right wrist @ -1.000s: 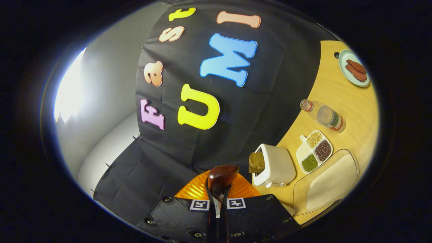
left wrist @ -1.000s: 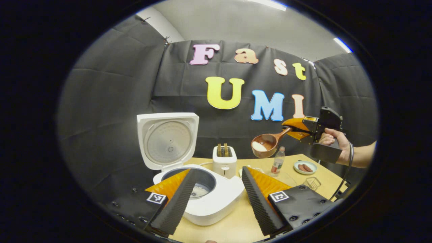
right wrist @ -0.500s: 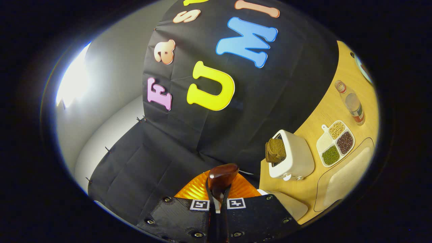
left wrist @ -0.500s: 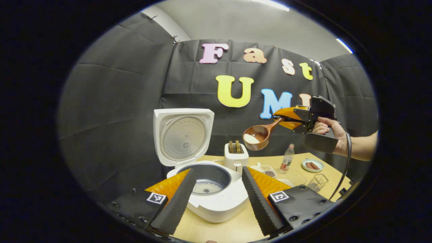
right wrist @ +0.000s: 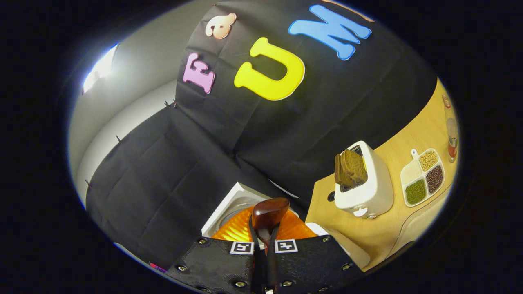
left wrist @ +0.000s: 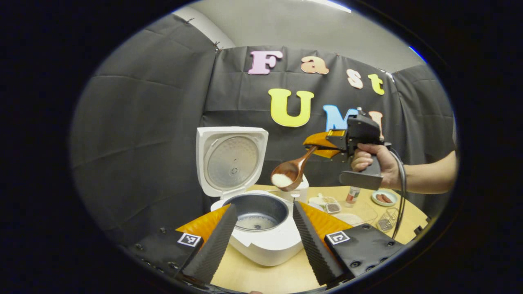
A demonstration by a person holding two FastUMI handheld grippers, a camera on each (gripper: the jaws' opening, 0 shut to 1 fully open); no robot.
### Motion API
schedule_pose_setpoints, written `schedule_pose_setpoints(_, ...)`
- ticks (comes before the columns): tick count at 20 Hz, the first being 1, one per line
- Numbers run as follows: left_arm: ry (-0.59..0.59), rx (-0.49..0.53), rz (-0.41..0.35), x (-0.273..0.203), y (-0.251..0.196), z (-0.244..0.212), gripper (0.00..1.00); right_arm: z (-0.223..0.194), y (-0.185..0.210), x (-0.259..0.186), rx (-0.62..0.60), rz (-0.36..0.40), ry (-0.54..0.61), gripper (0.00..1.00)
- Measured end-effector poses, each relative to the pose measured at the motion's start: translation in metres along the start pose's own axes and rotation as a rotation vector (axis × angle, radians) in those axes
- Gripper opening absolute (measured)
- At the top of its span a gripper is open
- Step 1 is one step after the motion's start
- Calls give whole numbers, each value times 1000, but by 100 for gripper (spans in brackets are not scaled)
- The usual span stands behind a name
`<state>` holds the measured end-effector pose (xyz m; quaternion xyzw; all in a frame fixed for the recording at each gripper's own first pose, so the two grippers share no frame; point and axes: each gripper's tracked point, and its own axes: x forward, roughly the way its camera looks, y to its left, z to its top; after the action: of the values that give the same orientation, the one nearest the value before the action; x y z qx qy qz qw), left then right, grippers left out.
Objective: Close the left gripper, press the button to open the rice cooker; take a wooden spoon from the chopstick holder with the right hand, scoop a spoonful of rice and pour it into the rice cooker, then put the wooden spoon back into the chopstick holder.
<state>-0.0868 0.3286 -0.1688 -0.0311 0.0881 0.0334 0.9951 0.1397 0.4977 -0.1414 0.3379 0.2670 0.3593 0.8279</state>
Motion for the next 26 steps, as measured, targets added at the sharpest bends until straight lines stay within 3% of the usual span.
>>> schedule_pose_setpoints(1,2,5,6,-1,1,0,92,-8,-5,10,-29,-11,21,4)
schedule_pose_setpoints(5,8,-1,22,-9,3,-1,95,-37,-13,39,-154,-35,94,4)
schedule_pose_setpoints(14,18,-17,68,-14,8,-9,92,-94,-13,72,-582,-30,238,5)
schedule_pose_setpoints(15,17,-19,72,-14,8,-8,95,-98,-11,74,-625,-19,250,5)
schedule_pose_setpoints(18,18,-24,81,-14,10,-10,92,-111,1,73,-767,29,277,5)
schedule_pose_setpoints(23,11,-24,90,-14,11,-13,92,-143,40,57,-1140,213,306,5)
schedule_pose_setpoints(26,11,-31,105,-15,11,-15,95,-155,46,48,-1213,262,308,5)
